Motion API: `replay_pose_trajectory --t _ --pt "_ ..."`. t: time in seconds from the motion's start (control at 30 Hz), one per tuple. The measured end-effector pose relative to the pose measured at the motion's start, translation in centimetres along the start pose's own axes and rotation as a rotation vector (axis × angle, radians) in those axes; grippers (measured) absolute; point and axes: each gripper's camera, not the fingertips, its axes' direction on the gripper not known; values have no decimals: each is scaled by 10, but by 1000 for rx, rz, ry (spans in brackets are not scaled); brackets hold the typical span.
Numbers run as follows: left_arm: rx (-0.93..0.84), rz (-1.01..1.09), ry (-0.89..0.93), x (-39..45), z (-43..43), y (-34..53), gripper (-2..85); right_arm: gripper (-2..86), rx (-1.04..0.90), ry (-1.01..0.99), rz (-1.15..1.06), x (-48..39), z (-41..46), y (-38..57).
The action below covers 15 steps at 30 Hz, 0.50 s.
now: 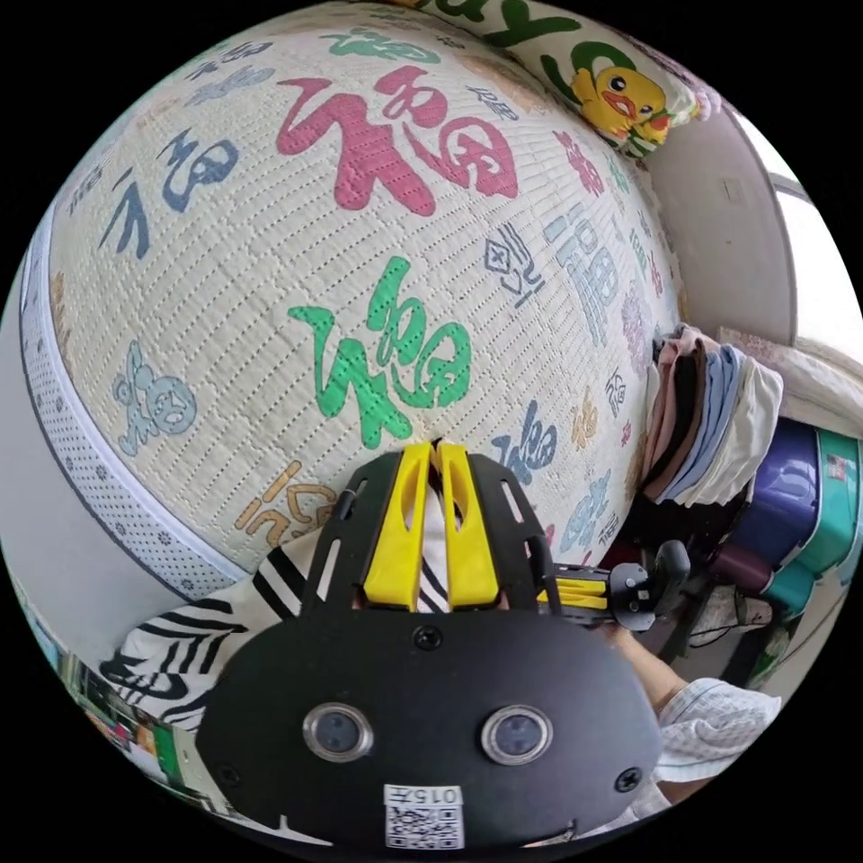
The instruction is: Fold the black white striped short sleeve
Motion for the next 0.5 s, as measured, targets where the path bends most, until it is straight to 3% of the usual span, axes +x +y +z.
replay_pose_trajectory --t 0.17,0.3,0.43,0.5 --pt "-35 255 -206 17 -48 14 49 0 23 79 64 -11 -23 -5" --pt "89 421 -439 20 -109 79 71 11 49 122 9 -44 -47 -17" --pt "192 473 -447 0 -148 141 65 55 73 176 -178 -123 -56 -55" --pt "264 392 -321 -29 -179 175 59 91 88 213 -220 -155 -53 -82"
